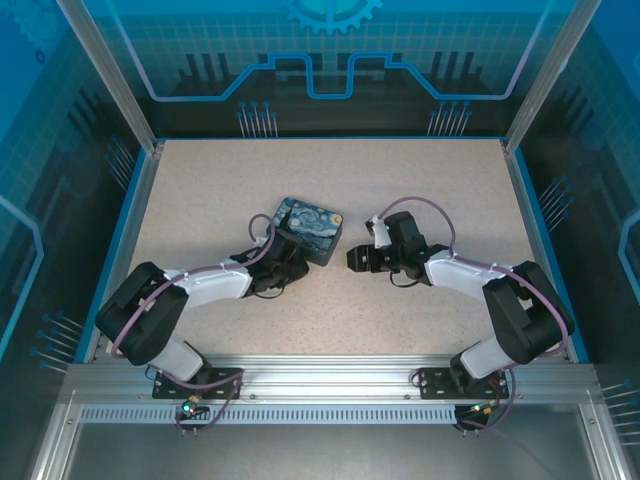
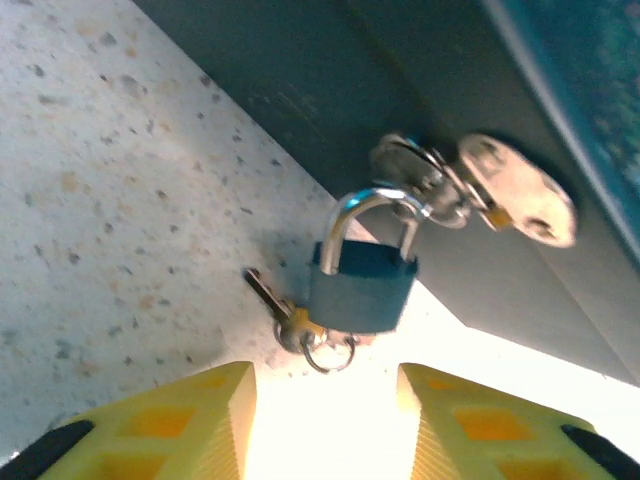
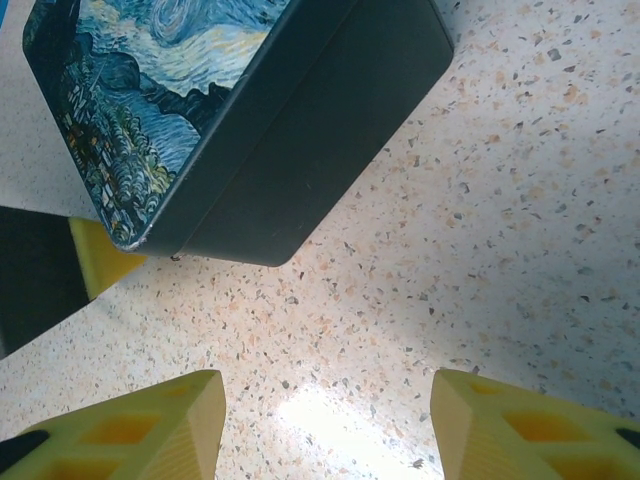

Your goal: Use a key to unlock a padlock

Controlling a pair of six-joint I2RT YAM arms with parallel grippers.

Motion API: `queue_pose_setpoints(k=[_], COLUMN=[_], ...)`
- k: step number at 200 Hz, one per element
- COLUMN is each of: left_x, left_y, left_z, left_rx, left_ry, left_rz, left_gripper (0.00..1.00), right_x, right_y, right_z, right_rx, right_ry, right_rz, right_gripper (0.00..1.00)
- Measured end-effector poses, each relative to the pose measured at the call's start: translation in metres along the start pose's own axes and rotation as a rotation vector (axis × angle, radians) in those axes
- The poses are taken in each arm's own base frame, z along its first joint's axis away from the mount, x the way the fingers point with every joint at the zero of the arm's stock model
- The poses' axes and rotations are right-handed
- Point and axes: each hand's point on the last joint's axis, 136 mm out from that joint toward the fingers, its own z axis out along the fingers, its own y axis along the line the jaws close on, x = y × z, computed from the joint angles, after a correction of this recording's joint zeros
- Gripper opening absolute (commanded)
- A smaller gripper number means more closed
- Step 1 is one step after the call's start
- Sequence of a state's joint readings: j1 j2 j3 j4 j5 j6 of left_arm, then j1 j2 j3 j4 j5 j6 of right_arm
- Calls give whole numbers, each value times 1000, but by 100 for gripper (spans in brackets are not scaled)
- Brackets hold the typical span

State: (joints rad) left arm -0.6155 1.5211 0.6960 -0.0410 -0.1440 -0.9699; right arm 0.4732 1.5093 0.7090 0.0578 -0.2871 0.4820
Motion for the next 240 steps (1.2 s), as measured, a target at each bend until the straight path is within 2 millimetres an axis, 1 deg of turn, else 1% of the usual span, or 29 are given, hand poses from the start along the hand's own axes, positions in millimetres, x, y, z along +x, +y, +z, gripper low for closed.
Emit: queue_pose_setpoints(k=[23, 38, 54, 69, 79, 97, 109, 121, 128, 139, 156, 180, 199, 218, 240], left_x=[-7, -18, -35, -58, -77, -104, -121, -135, -141, -150, -156, -156, -152, -145, -141], left_y=[-13, -21, -26, -22, -13, 4, 15, 21, 21, 18, 6, -7, -12, -17, -23], left_z=[-17, -35, -56, -72, -80, -86, -87, -83, -80, -70, -51, -24, -10, -5, -6], left_rx=[51, 93, 140, 164, 164, 151, 143, 145, 152, 165, 195, 234, 255, 268, 280], left_ry=[-28, -61, -109, -162, -196, -230, -244, -235, -225, -200, -146, -71, -28, -3, 4], left_rz=[-15, -19, -35, -64, -86, -131, -155, -168, -171, -159, -126, -94, -74, -57, -46], left_gripper=[55, 62, 71, 80, 85, 91, 92, 92, 92, 92, 91, 87, 83, 81, 80], right_x=[1, 0, -1, -4, -8, -20, -30, -40, -45, -53, -65, -76, -84, -94, -109], right_y=[-1, -1, 2, 6, 11, 21, 25, 29, 31, 32, 33, 35, 38, 40, 31], right_z=[0, -1, -2, -2, -2, 0, 4, 8, 12, 17, 25, 34, 40, 44, 49], right_rx=[5, 7, -5, -27, -47, -86, -104, -119, -126, -128, -130, -136, -149, -160, -162], right_ry=[3, 0, -5, -13, -20, -36, -45, -51, -52, -54, -56, -53, -45, -40, -41], right_rz=[-7, -10, -11, -5, 11, 21, 30, 46, 55, 67, 87, 101, 103, 96, 94], right_gripper=[62, 67, 75, 84, 89, 95, 97, 98, 99, 99, 99, 98, 95, 95, 94])
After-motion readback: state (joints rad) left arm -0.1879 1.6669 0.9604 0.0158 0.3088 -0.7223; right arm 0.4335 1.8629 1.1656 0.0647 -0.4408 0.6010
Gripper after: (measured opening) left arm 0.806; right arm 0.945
